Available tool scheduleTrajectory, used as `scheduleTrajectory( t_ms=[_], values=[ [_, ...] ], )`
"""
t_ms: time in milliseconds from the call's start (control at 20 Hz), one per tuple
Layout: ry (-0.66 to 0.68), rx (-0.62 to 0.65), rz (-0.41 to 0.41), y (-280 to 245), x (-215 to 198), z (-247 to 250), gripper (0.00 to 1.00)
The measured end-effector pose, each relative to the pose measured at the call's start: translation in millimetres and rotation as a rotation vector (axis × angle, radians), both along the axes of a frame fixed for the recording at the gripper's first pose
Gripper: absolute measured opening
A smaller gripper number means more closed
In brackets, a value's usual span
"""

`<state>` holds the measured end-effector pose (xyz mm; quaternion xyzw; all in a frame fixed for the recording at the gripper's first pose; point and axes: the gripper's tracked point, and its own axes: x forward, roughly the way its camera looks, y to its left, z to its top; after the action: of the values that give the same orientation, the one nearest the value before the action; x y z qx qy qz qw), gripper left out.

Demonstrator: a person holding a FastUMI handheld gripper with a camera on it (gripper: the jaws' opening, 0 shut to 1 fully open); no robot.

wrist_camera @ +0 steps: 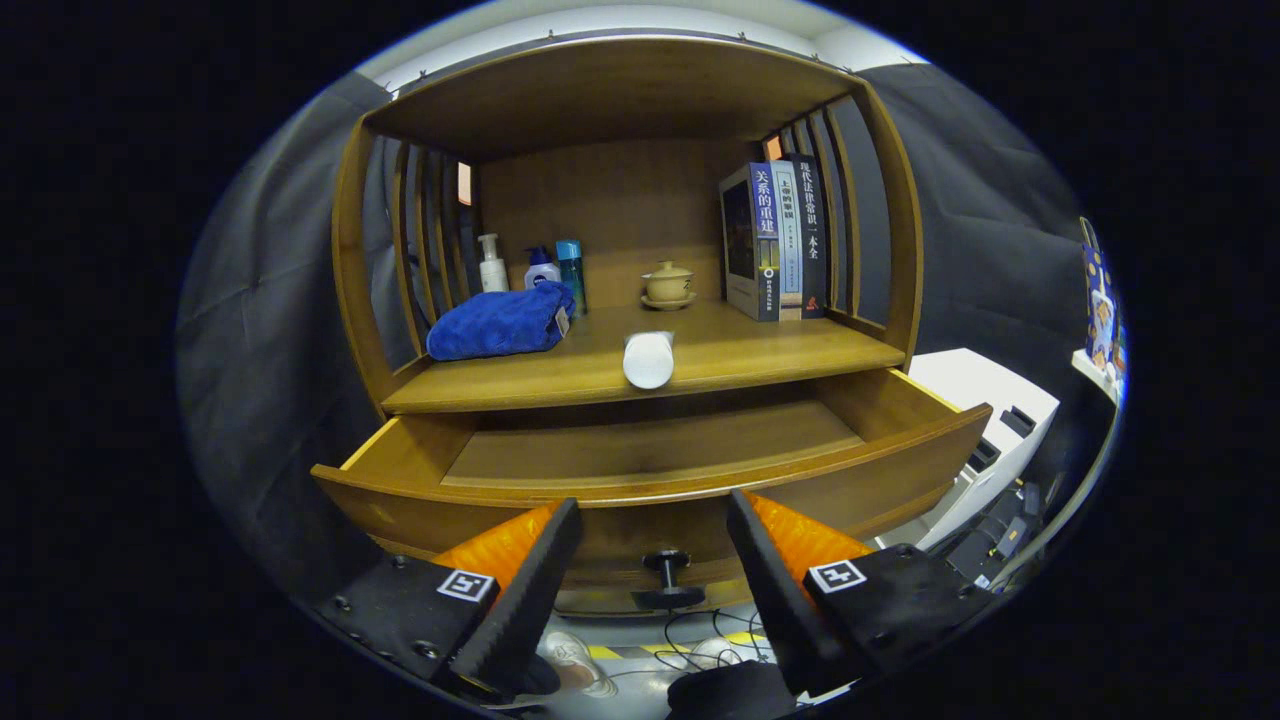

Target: Pull open the drawer, take out the items inside it, and place them on the countertop above the cabinet.

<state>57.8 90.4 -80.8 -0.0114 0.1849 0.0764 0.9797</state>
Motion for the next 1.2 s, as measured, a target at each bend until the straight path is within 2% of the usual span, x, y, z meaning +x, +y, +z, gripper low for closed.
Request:
scheduleTrajectory(
  t_ms=[950, 1200],
  values=[
    [0.007, 0.015, -0.025, 9, 54, -2, 0.98],
    [-0.012, -0.039, -0.007, 13, 68, 0, 0.97]
  ],
)
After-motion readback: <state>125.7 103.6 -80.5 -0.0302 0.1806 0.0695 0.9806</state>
